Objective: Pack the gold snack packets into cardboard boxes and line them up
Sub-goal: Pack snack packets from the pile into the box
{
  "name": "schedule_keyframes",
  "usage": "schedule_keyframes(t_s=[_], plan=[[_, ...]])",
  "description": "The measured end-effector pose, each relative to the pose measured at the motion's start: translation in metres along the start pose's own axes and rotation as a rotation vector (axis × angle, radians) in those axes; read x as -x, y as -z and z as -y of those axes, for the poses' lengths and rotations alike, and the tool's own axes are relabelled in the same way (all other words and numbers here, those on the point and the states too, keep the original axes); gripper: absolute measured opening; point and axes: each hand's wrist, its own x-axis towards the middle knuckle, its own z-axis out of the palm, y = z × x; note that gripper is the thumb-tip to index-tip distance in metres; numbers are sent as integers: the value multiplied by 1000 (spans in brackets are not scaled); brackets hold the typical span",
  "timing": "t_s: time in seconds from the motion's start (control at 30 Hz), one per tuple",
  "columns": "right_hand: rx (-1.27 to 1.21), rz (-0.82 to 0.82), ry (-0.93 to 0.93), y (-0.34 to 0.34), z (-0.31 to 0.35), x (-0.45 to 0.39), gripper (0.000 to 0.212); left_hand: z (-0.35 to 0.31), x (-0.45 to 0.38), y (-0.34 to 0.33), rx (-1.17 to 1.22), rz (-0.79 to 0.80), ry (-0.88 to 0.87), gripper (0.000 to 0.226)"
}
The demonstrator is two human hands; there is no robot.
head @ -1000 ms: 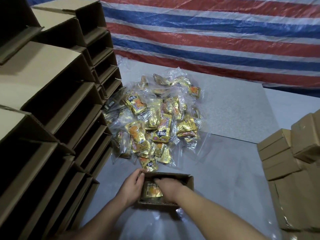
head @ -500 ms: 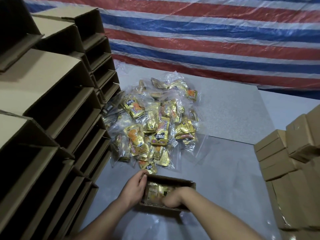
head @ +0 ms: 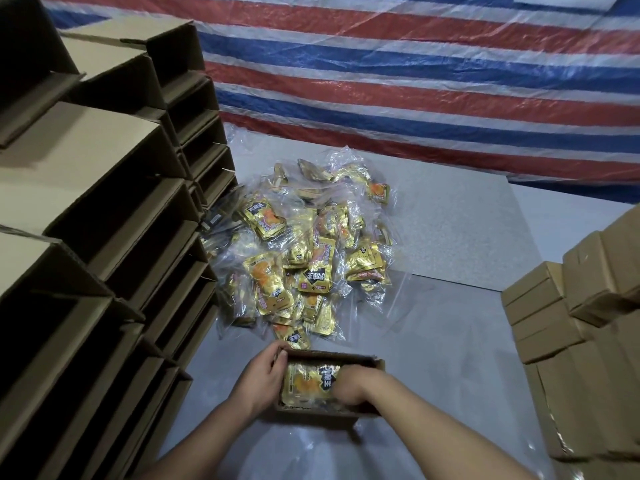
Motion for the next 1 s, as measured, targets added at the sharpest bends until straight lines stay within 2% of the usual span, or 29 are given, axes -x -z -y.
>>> schedule_keyframes(t_s=[0.07,0.2,0.3,0.37,0.4,0.43,0.47,0.5,0.53,0.57,0.6,0.63,0.7,0.8,0.87,1.0], plan=[[-70,64,-23,0,5,-6,28,0,0,0,-14,9,-3,20],[-198,-29,-45,-3,4,-4,34,-1,-3,0,-3,12,30,20],[-344,-429,-29,-9,-8,11,27,-2,-7,-3,13,-11,41,23],[-405,-829,-25,-14,-28,18,33,-2,-9,-6,11,-24,57,28],[-430,-1016,-12,-17,-39,24,29,-3,-9,-8,10,-29,69,30],[-479,-1157,-2,-19,-48,28,18,-3,-10,-10,15,-36,82,32],[-523,-1185,-20,-22,-56,29,8,-4,-11,-11,25,-41,93,32],[-613,-1085,-61,-24,-65,28,31,-6,-12,-13,38,-42,104,32],[-722,-913,-89,-29,-70,26,52,-7,-13,-14,51,-40,115,32],[-842,-748,-107,-35,-72,23,60,-9,-14,-17,63,-34,126,31],[-917,-631,-119,-44,-74,19,54,-12,-14,-19,74,-18,135,33],[-943,-572,-115,-51,-73,16,40,-14,-14,-23,79,5,147,38],[-935,-598,-105,-69,-72,13,20,-20,-9,-34,71,64,178,50],[-1028,-673,-168,-91,-77,19,25,-27,3,-53,103,127,210,60],[-1078,-728,-261,-102,-88,25,25,-32,11,-68,151,182,219,52],[-1172,-813,-387,-109,-122,36,11,-55,20,-104,234,263,226,24]])
